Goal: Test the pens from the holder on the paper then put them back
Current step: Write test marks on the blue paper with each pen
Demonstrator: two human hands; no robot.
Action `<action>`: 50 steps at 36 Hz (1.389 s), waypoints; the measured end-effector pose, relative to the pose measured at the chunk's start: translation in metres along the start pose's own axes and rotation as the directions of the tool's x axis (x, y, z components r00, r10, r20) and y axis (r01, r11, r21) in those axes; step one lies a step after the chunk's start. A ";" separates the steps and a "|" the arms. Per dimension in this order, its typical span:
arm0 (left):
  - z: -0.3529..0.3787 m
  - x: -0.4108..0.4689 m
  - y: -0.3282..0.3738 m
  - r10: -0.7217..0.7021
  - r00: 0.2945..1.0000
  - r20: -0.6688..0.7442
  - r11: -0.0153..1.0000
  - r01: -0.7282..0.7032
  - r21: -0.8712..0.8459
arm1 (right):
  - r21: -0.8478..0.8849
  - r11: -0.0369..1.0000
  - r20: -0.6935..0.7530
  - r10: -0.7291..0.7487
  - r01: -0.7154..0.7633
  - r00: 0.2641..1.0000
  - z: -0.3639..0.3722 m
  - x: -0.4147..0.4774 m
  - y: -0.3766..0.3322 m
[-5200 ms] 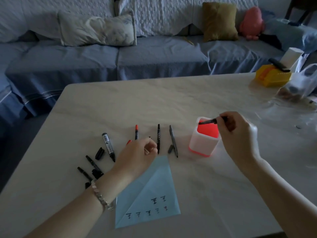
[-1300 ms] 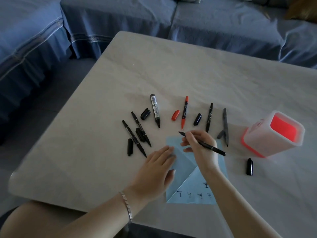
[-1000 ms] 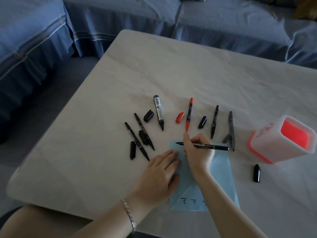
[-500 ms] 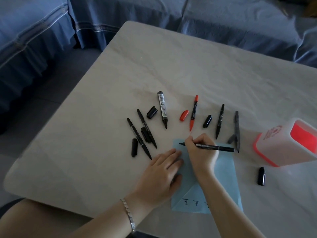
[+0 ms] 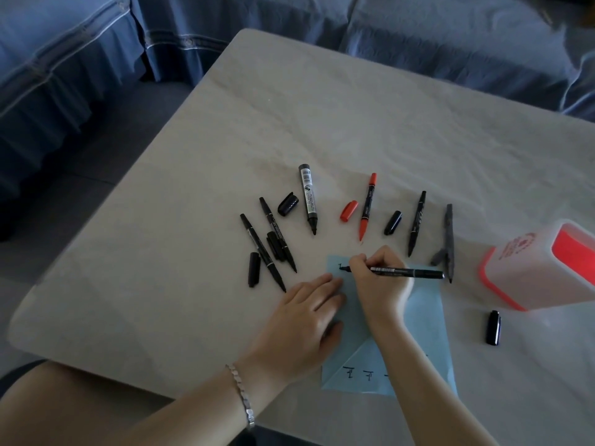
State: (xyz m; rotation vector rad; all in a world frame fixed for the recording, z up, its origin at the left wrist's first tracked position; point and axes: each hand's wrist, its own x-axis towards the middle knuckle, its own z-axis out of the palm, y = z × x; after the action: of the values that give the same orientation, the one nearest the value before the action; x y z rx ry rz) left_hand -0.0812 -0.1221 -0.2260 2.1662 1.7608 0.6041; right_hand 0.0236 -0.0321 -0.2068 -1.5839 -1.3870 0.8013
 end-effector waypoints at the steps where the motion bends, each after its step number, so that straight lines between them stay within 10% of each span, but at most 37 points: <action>1: 0.000 0.000 0.000 -0.001 1.000 0.002 1.000 0.001 -0.003 | 0.002 1.000 -0.002 0.002 -0.002 1.000 0.000 0.000 0.001; 36: 0.003 0.003 -0.002 0.009 1.000 -0.028 1.000 -0.009 -0.001 | 0.150 0.985 -0.102 0.102 -0.087 0.990 -0.003 0.002 -0.001; 50: -0.002 0.011 0.006 -0.004 0.999 -0.042 0.992 0.010 0.127 | -0.091 0.991 0.202 -0.073 0.093 0.977 -0.112 0.003 0.022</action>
State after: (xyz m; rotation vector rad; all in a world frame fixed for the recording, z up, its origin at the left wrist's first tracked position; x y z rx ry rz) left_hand -0.0756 -0.1130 -0.2196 2.2452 1.8753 0.5530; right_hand 0.1329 -0.0506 -0.1784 -1.5426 -1.6487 0.8697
